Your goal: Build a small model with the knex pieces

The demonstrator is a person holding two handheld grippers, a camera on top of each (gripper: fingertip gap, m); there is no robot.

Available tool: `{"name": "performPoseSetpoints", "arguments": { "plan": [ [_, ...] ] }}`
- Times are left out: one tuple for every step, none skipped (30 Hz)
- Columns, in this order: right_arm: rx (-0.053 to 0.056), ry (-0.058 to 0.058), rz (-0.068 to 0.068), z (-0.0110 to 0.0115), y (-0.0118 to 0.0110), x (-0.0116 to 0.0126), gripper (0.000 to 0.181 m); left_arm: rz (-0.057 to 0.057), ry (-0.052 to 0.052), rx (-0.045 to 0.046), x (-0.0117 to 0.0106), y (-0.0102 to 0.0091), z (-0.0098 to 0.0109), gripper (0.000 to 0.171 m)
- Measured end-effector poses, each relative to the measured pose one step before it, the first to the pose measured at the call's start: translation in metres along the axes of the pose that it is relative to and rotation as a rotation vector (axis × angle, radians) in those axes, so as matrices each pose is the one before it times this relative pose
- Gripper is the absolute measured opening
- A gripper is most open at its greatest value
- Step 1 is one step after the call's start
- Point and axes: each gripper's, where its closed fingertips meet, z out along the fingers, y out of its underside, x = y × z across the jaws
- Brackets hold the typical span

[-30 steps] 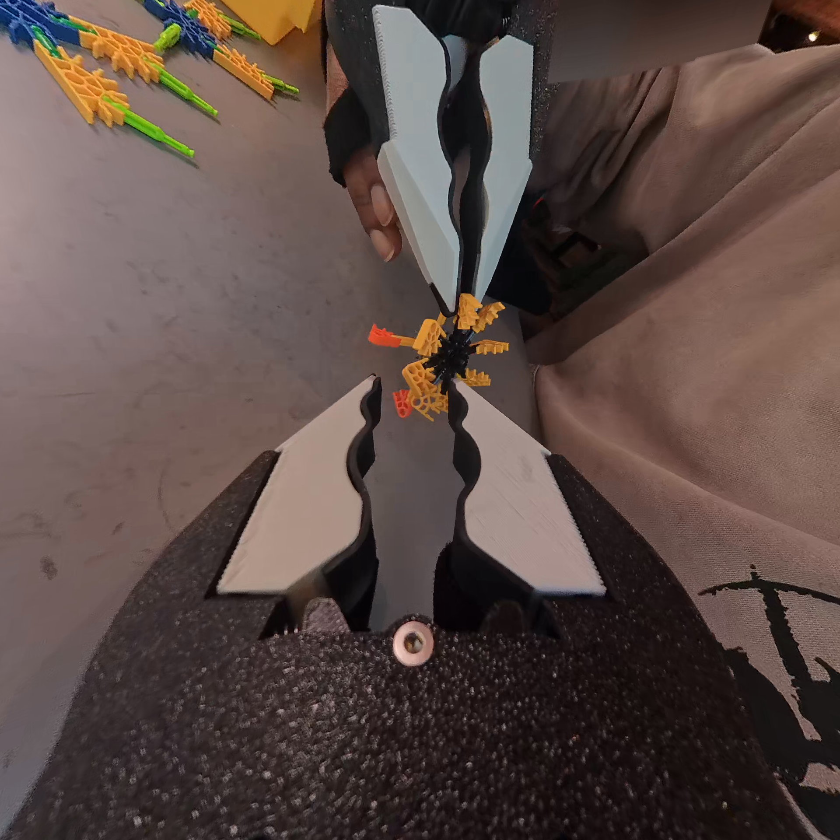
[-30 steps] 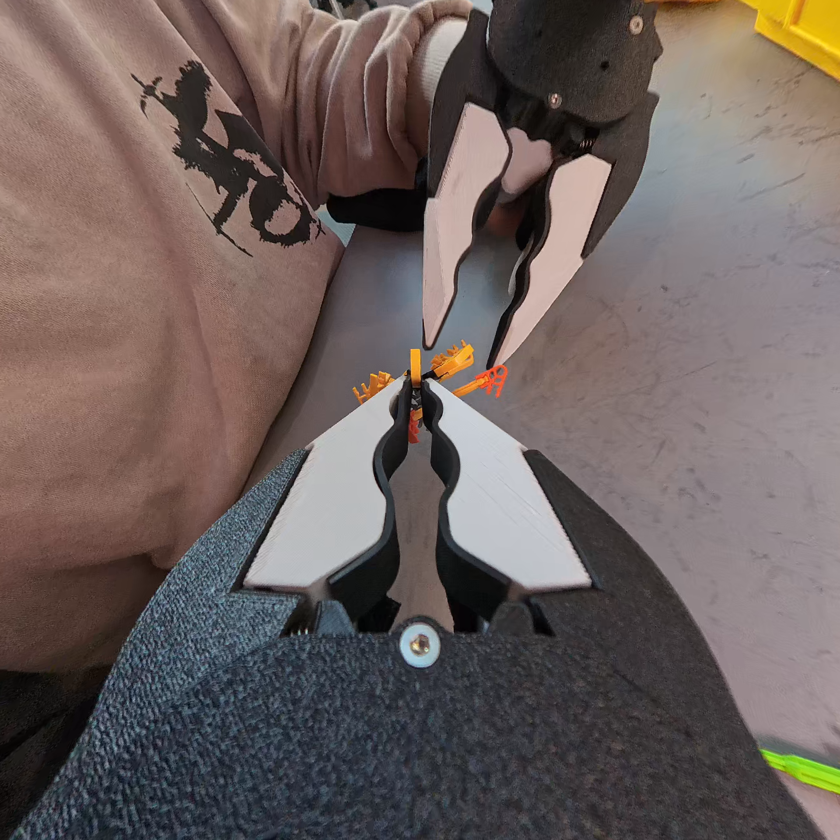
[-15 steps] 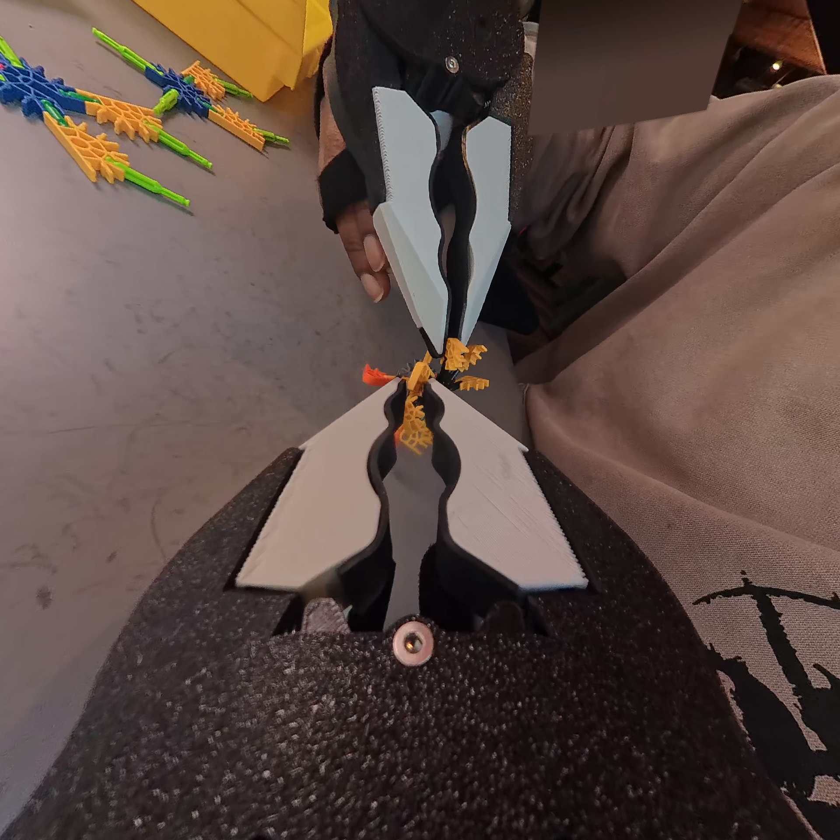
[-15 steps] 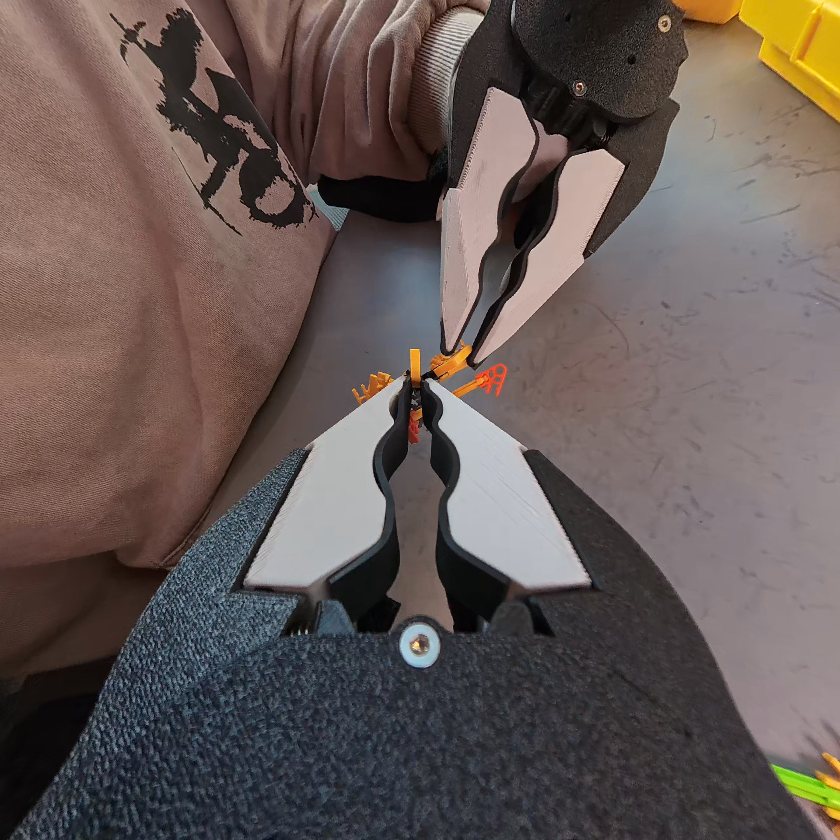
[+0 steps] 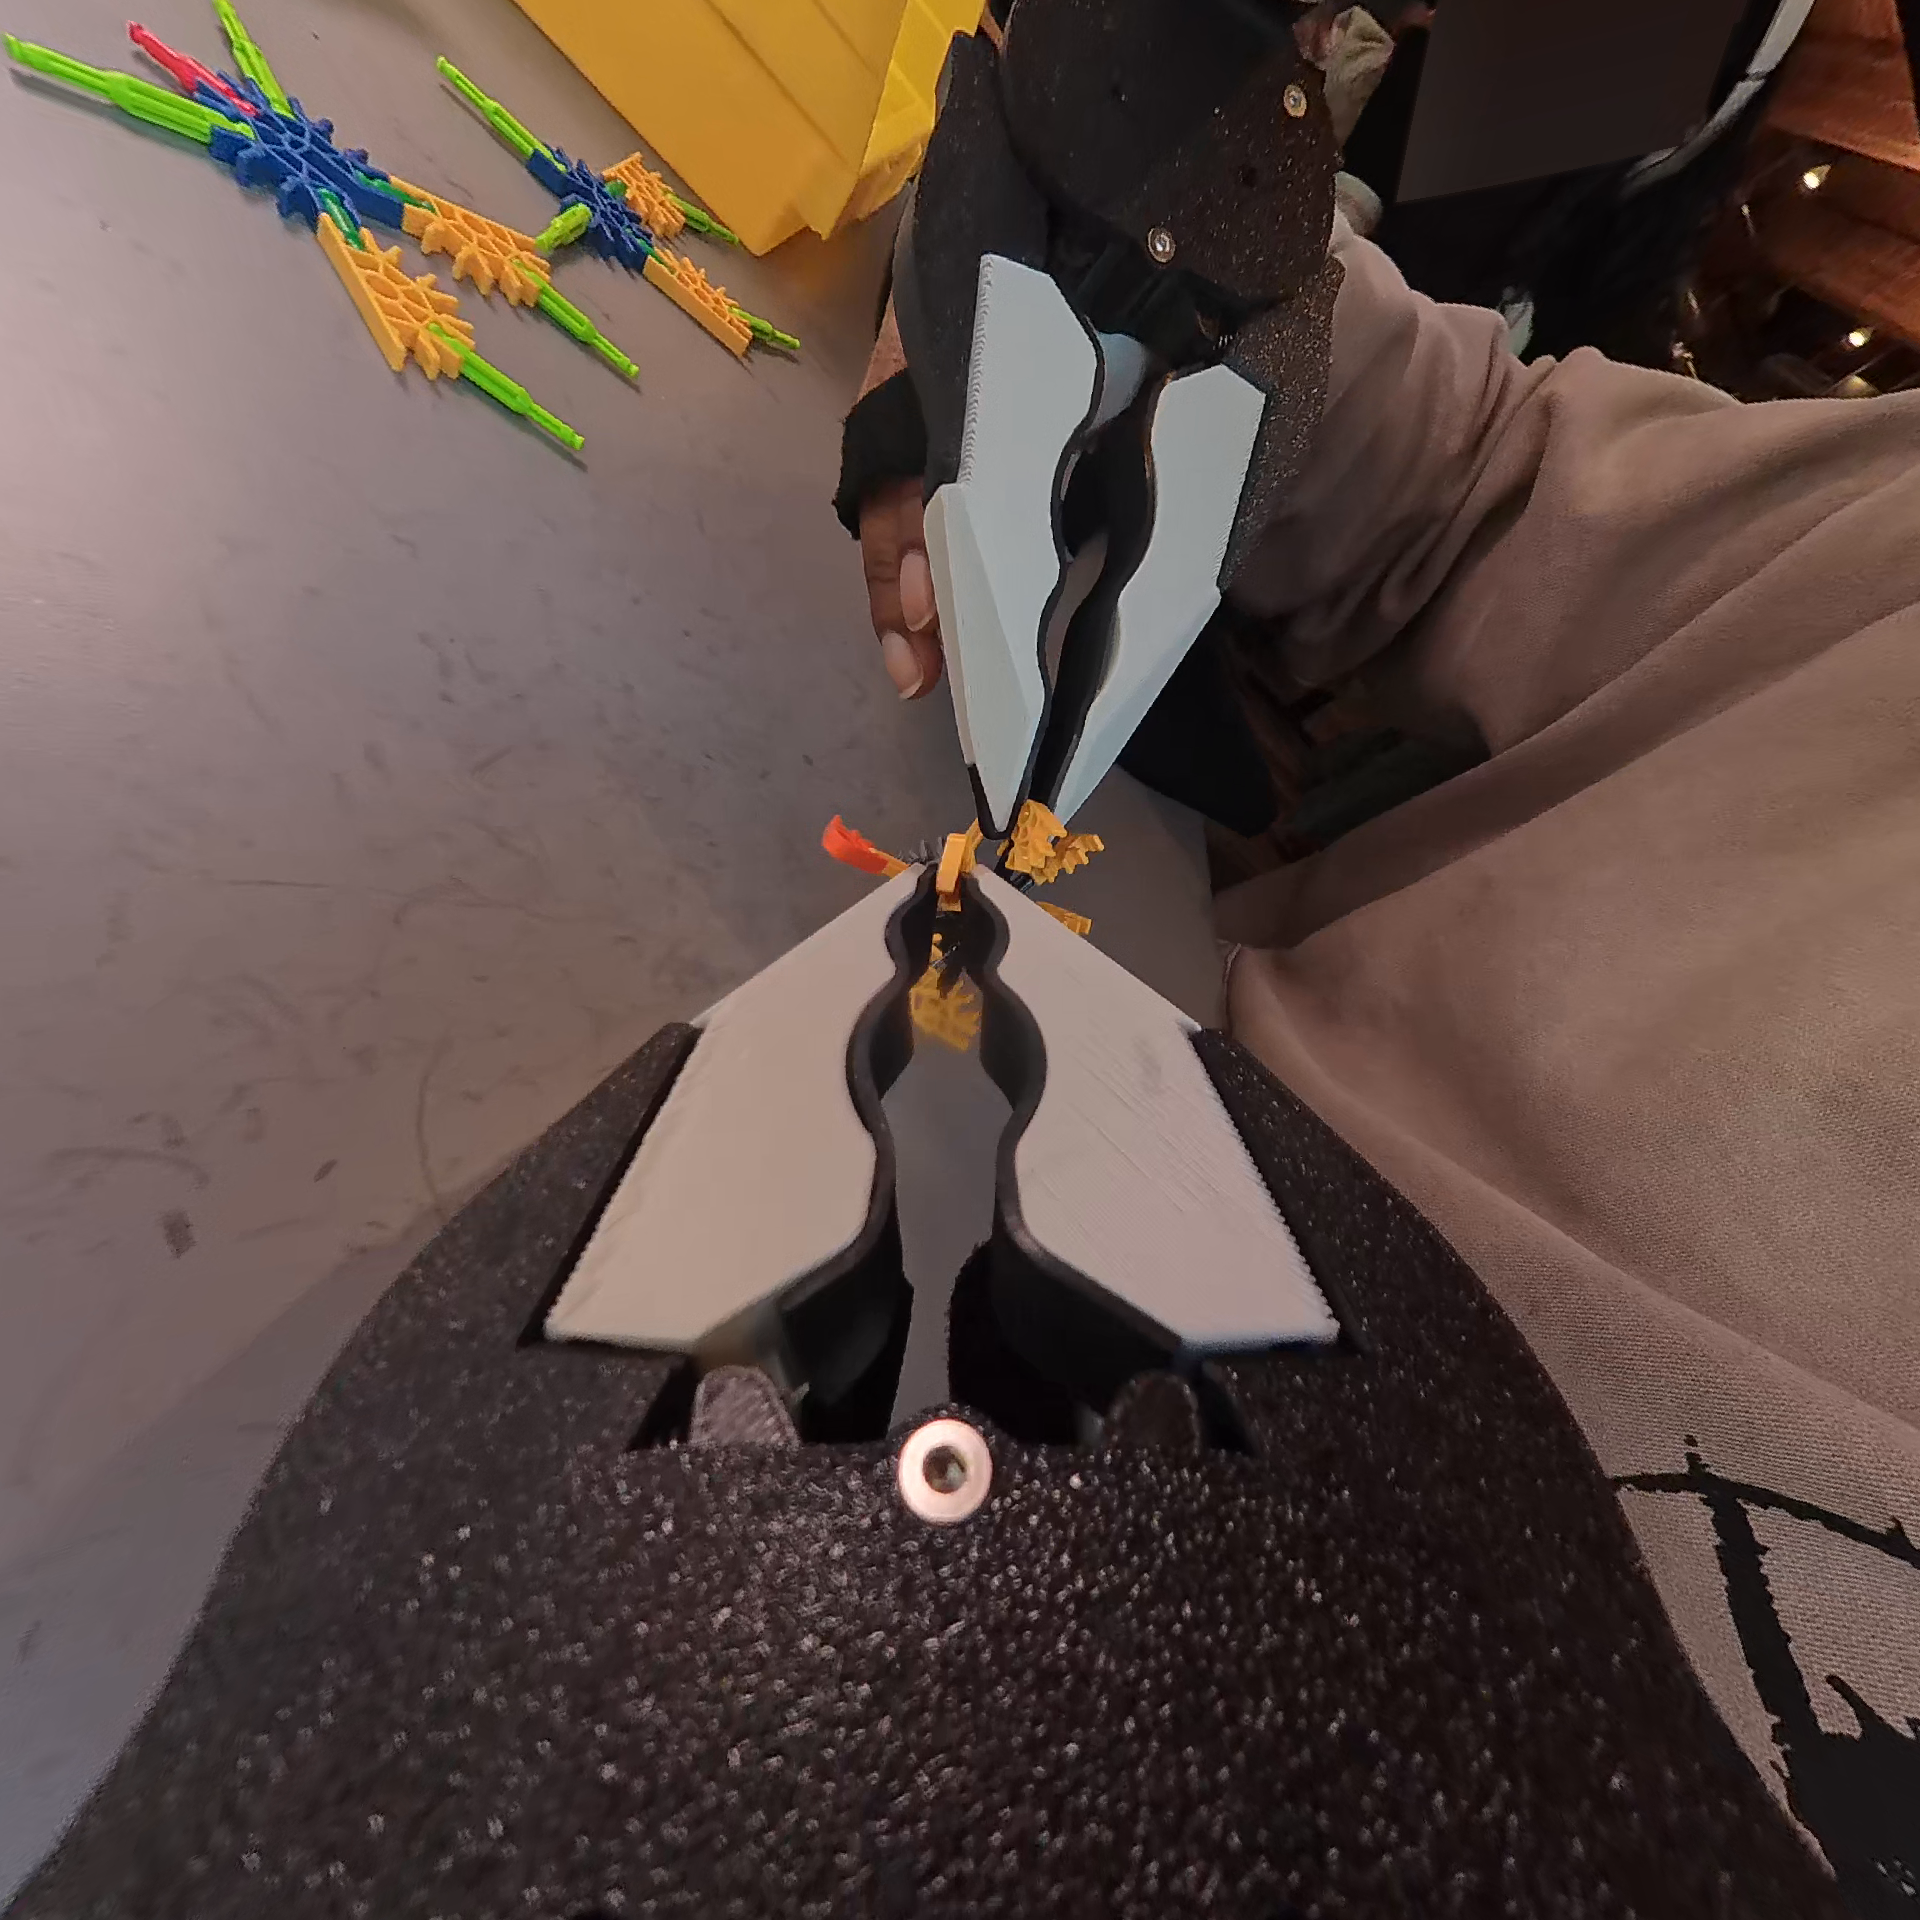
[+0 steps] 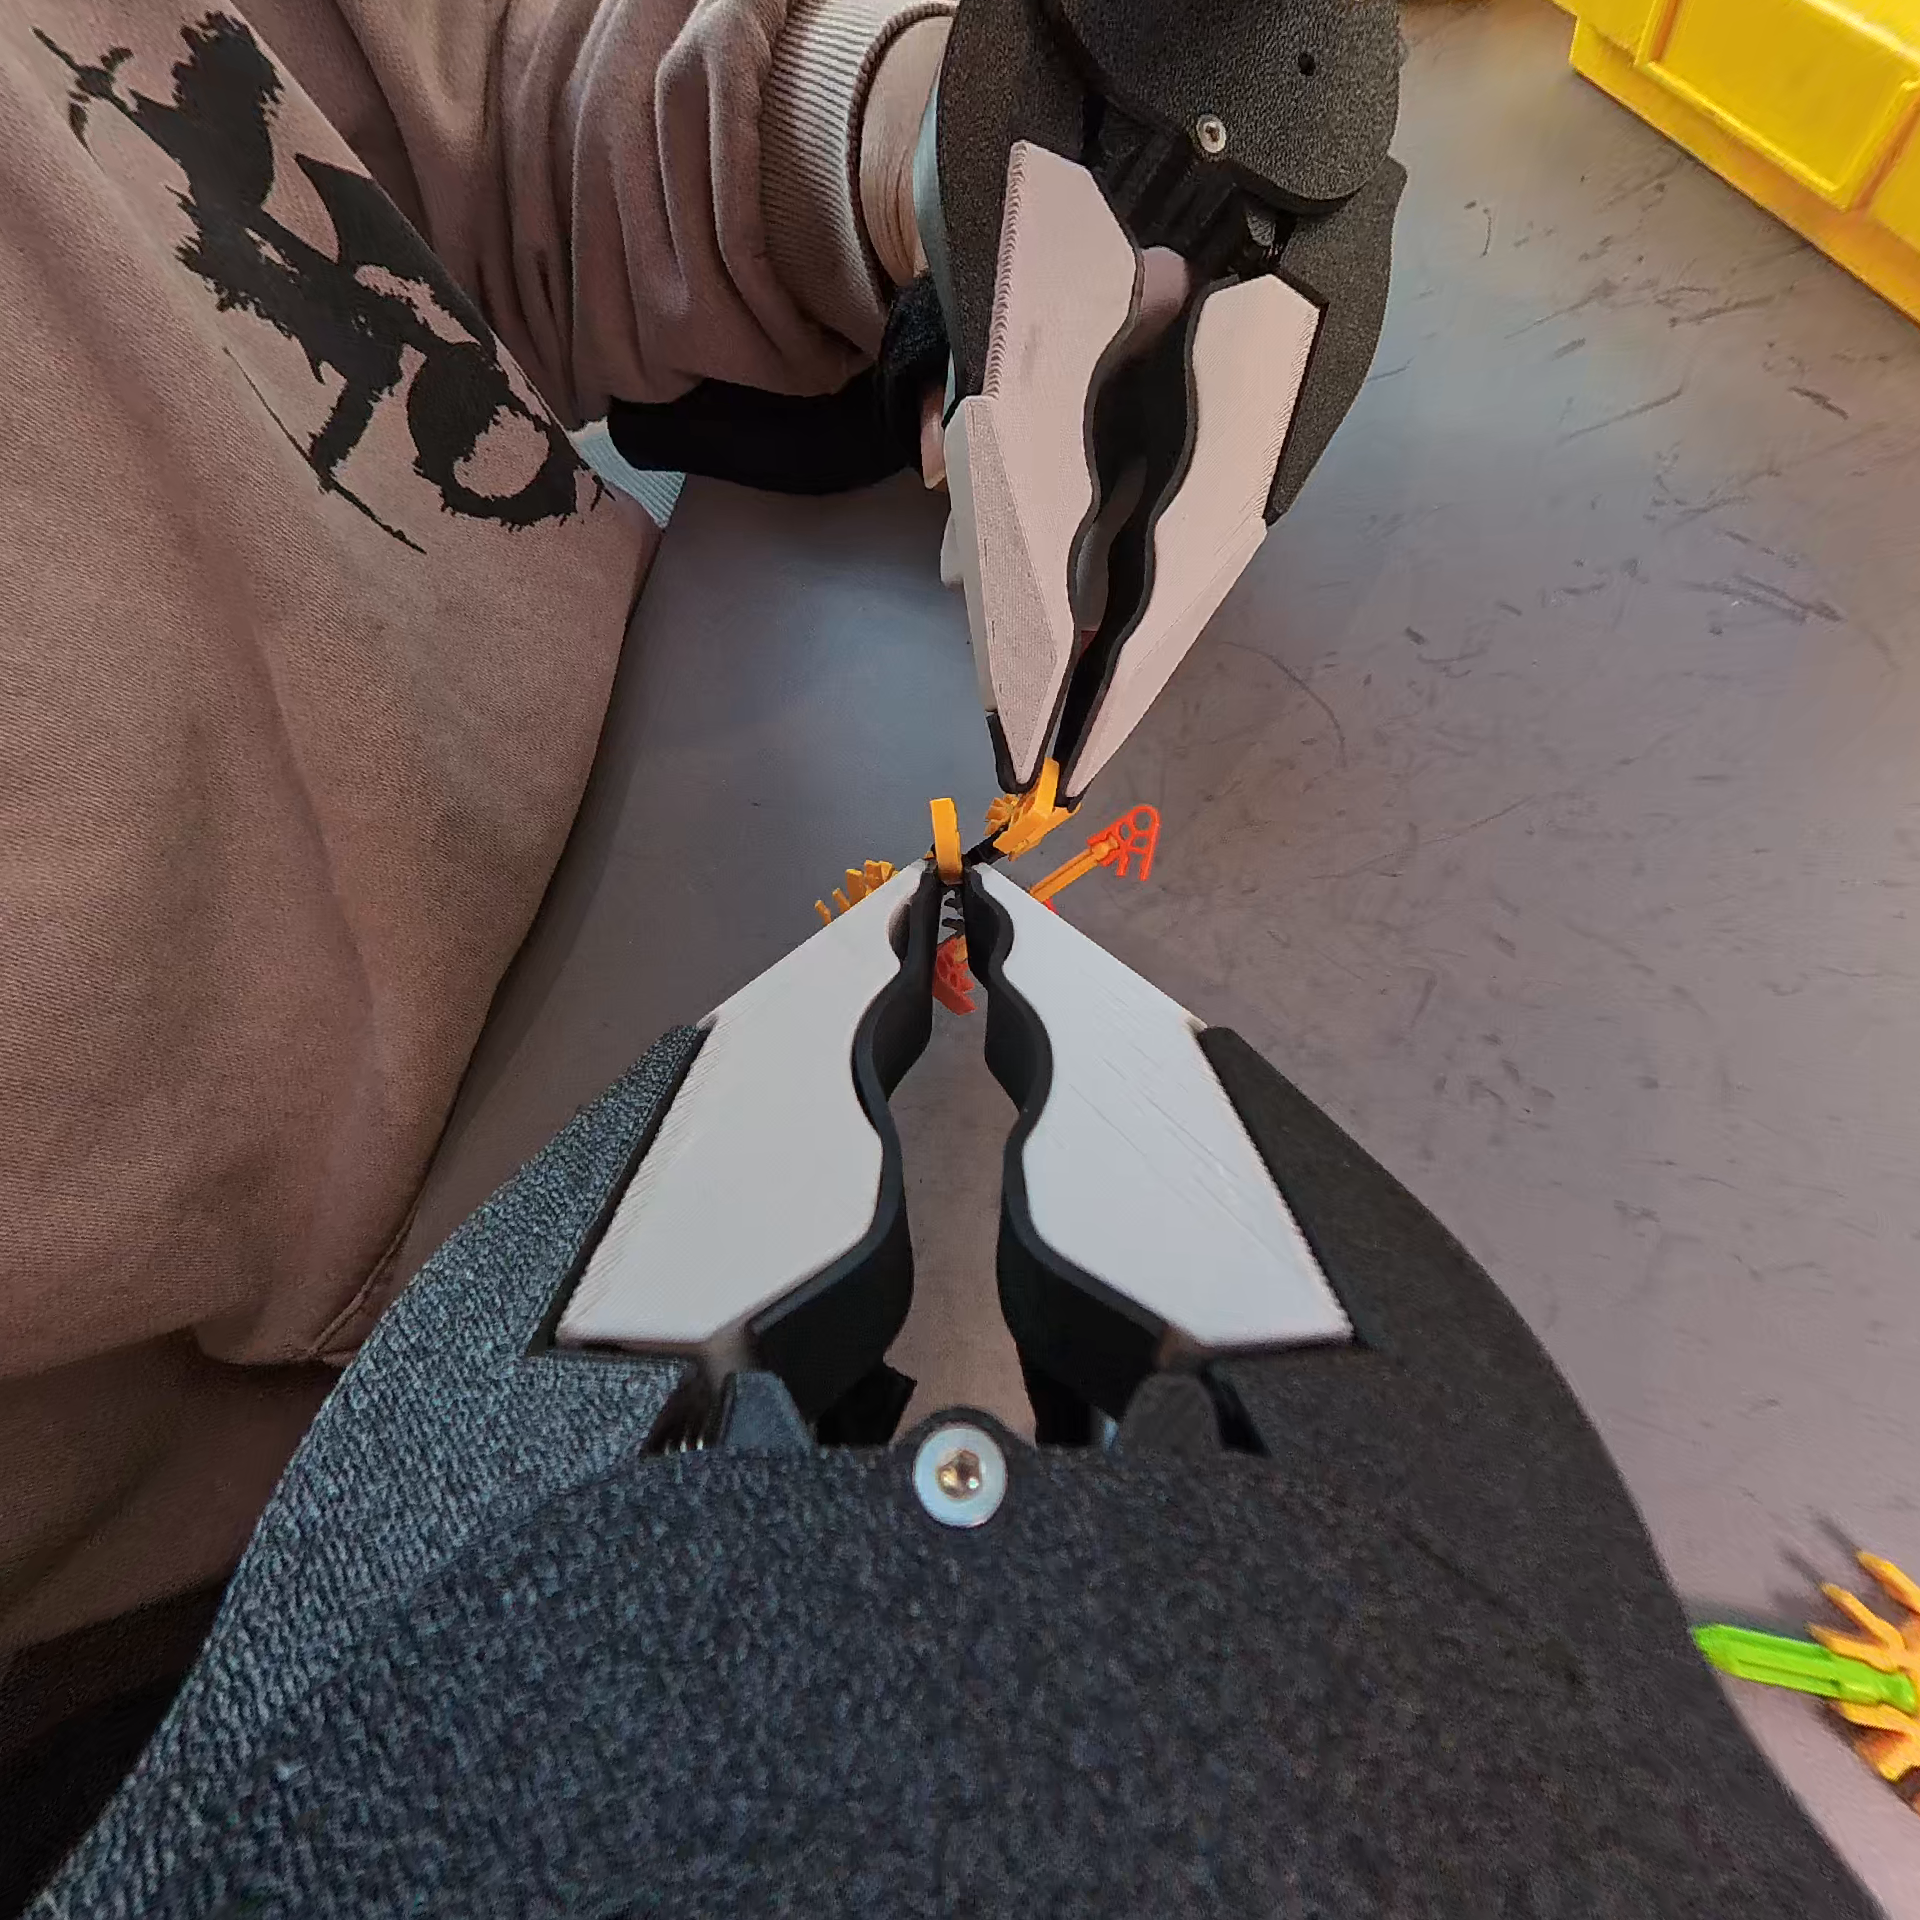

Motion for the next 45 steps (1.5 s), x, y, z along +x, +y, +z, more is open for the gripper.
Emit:
{"name": "performPoseSetpoints", "arguments": {
  "plan": [
    [0.0024, -0.0005, 0.0014, -0.00008, 0.00021, 0.00022, 0.002, 0.0088, -0.0056, 0.00196, -0.00010, -0.00048, -0.00025, 0.004],
    [0.0061, -0.0003, 0.0004, -0.00028, -0.00021, 0.00024, 0.002, 0.0128, -0.0055, 0.00515, 0.00007, -0.00140, -0.00066, 0.004],
    [0.0094, 0.0009, 0.0021, -0.00069, -0.00069, 0.00046, 0.002, 0.0120, -0.0027, 0.00978, 0.00012, -0.00227, -0.00139, 0.005],
    [0.0100, -0.0032, -0.0009, -0.00113, -0.00084, -0.00021, 0.002, 0.0107, 0.0028, 0.01418, 0.00066, -0.00331, -0.00250, 0.011],
    [0.0136, 0.0000, -0.0061, -0.00179, -0.00100, -0.00006, 0.002, 0.0103, 0.0068, 0.02126, 0.00101, -0.00454, -0.00385, 0.019],
    [0.0222, 0.0035, -0.0055, -0.00262, -0.00209, 0.00038, 0.001, 0.0115, 0.0086, 0.02833, 0.00119, -0.00569, -0.00482, 0.022],
    [0.0340, -0.0014, -0.0022, -0.00345, -0.00357, -0.00031, 0.001, 0.0105, 0.0099, 0.03127, 0.00117, -0.00600, -0.00509, 0.022],
    [0.0437, -0.0025, 0.0022, -0.00428, -0.00502, -0.00053, 0.001, 0.0051, 0.0086, 0.02846, 0.00067, -0.00545, -0.00444, 0.022],
    [0.0515, 0.0017, 0.0013, -0.00479, -0.00600, -0.00007, 0.001, 0.0014, 0.0088, 0.02147, 0.00037, -0.00385, -0.00310, 0.022],
    [0.0549, 0.0003, 0.0014, -0.00525, -0.00660, -0.00068, 0.001, 0.0030, 0.0146, 0.01237, 0.00124, -0.00185, -0.00148, 0.022],
    [0.0599, -0.0019, 0.0002, -0.00557, -0.00752, -0.00140, 0.001, 0.0056, 0.0193, 0.00639, 0.00229, -0.00071, 0.00000, 0.024],
    [0.0661, -0.0013, -0.0004, -0.00566, -0.00882, -0.00170, 0.001, 0.0120, 0.0187, 0.00480, 0.00318, -0.00028, 0.00146, 0.026],
    [0.0703, 0.0023, 0.0018, -0.00557, -0.00961, -0.00136, 0.001, 0.0261, 0.0124, 0.00495, 0.00352, -0.00043, 0.00248, 0.026],
    [0.0708, -0.0011, 0.0058, -0.00518, -0.00959, -0.00180, 0.001, 0.0462, -0.0007, 0.00753, 0.00358, -0.00117, 0.00343, 0.026],
    [0.0697, -0.0028, 0.0094, -0.00450, -0.00903, -0.00199, 0.001, 0.0633, -0.0137, 0.00386, 0.00323, -0.00137, 0.00401, 0.026],
    [0.0679, -0.0011, 0.0065, -0.00399, -0.00832, -0.00169, 0.001, 0.0717, -0.0263, -0.00300, 0.00204, -0.00138, 0.00437, 0.026],
    [0.0650, -0.0031, 0.0030, -0.00368, -0.00769, -0.00211, 0.001, 0.0669, -0.0355, 0.00123, 0.00058, -0.00285, 0.00405, 0.026],
    [0.0557, -0.0072, 0.0055, -0.00293, -0.00626, -0.00241, 0.001, 0.0486, -0.0319, 0.01647, 0.00028, -0.00536, 0.00328, 0.026],
    [0.0451, -0.0052, 0.0081, -0.00213, -0.00475, -0.00179, 0.001, 0.0261, -0.0179, 0.02328, 0.00094, -0.00608, 0.00297, 0.025],
    [0.0378, -0.0050, 0.0087, -0.00165, -0.00368, -0.00135, 0.001, 0.0122, -0.0089, 0.02345, 0.00098, -0.00560, 0.00287, 0.023],
    [0.0306, -0.0032, 0.0093, -0.00103, -0.00257, -0.00077, 0.001, 0.0070, -0.0030, 0.02121, 0.00116, -0.00450, 0.00260, 0.023],
    [0.0181, -0.0022, 0.0104, -0.00031, -0.00083, -0.00030, 0.001, 0.0053, 0.0015, 0.01555, 0.00153, -0.00316, 0.00226, 0.023],
    [0.0062, -0.0018, 0.0075, 0.00032, 0.00062, -0.00035, 0.001, 0.0072, 0.0019, 0.01107, 0.00167, -0.00204, 0.00174, 0.021],
    [0.0003, 0.0001, 0.0037, 0.00081, 0.00131, -0.00017, 0.001, 0.0108, -0.0028, 0.01269, 0.00124, -0.00213, 0.00100, 0.020],
    [-0.0057, -0.0005, 0.0052, 0.00109, 0.00205, -0.00016, 0.001, 0.0135, -0.0046, 0.01540, 0.00128, -0.00230, -0.00013, 0.015],
    [-0.0106, 0.0002, 0.0050, 0.00128, 0.00270, -0.00015, 0.001, 0.0129, 0.0040, 0.00813, 0.00262, -0.00131, -0.00068, 0.011],
    [-0.0103, 0.0028, 0.0020, 0.00119, 0.00304, 0.00022, 0.001, 0.0097, 0.0043, -0.00740, 0.00233, 0.00082, -0.00044, 0.006],
    [-0.0081, 0.0009, 0.0031, 0.00107, 0.00292, -0.00003, 0.001, 0.0100, -0.0014, -0.01152, 0.00133, 0.00173, -0.00046, 0.005],
    [-0.0032, 0.0025, 0.0077, 0.00036, 0.00185, 0.00033, 0.001, 0.0096, -0.0038, -0.00833, 0.00073, 0.00182, -0.00069, 0.004],
    [-0.0078, 0.0074, 0.0059, -0.00017, 0.00212, 0.00132, 0.001, 0.0059, -0.0046, -0.00803, 0.00041, 0.00189, -0.00069, 0.004],
    [-0.0148, 0.0130, 0.0004, -0.00061, 0.00261, 0.00159, 0.001, 0.0042, -0.0079, -0.00926, -0.00052, 0.00205, -0.00086, 0.003],
    [-0.0200, 0.0179, -0.0039, -0.00098, 0.00216, 0.00189, 0.004, 0.0023, -0.0099, -0.00960, -0.00146, 0.00208, -0.00119, 0.003],
    [-0.0237, 0.0198, -0.0060, -0.00185, 0.00085, 0.00134, 0.009, 0.0003, -0.0083, -0.00768, -0.00170, 0.00176, -0.00164, 0.003],
    [-0.0374, 0.0356, -0.0169, -0.00354, -0.00037, 0.00280, 0.015, 0.0005, -0.0134, -0.00371, -0.00289, 0.00090, -0.00247, 0.003],
    [-0.0417, 0.0471, -0.0385, -0.00595, -0.00253, 0.00324, 0.024, 0.0039, -0.0291, -0.00197, -0.00569, 0.00036, -0.00321, 0.003],
    [-0.0382, 0.0673, -0.0524, -0.00860, -0.00479, 0.00556, 0.025, 0.0062, -0.0336, -0.00369, -0.00699, 0.00037, -0.00377, 0.003],
    [-0.0523, 0.1034, -0.0517, -0.01066, -0.00350, 0.01243, 0.025, 0.0035, -0.0361, -0.00562, -0.00803, 0.00036, -0.00389, 0.003],
    [-0.0794, 0.1325, -0.0480, -0.01167, 0.00142, 0.01940, 0.025, 0.0020, -0.0404, -0.00201, -0.00902, -0.00014, -0.00379, 0.003],
    [-0.1018, 0.1446, -0.0405, -0.01088, 0.00736, 0.02422, 0.025, -0.0003, -0.0404, 0.00133, -0.00921, -0.00061, -0.00354, 0.003],
    [-0.1150, 0.1273, -0.0237, -0.00772, 0.01285, 0.02433, 0.025, -0.0050, -0.0387, 0.00216, -0.00922, -0.00078, -0.00325, 0.003],
    [-0.1151, 0.0863, -0.0102, -0.00294, 0.01595, 0.01967, 0.027, -0.0081, -0.0399, 0.00322, -0.00936, -0.00057, -0.00283, 0.003],
    [-0.0939, 0.0539, 0.0030, 0.00183, 0.01466, 0.01453, 0.029, -0.0084, -0.0389, 0.00325, -0.00928, -0.00032, -0.00253, 0.003],
    [-0.0636, 0.0213, 0.0150, 0.00555, 0.01104, 0.00897, 0.030, -0.0079, -0.0319, 0.00163, -0.00814, 0.00017, -0.00218, 0.003],
    [-0.0440, 0.0008, 0.0247, 0.00846, 0.00820, 0.00522, 0.031, -0.0073, -0.0279, -0.00016, -0.00725, 0.00083, -0.00203, 0.003],
    [-0.0341, -0.0046, 0.0259, 0.01043, 0.00615, 0.00366, 0.034, -0.0057, -0.0290, -0.00059, -0.00715, 0.00092, -0.00196, 0.003]
  ]
}}
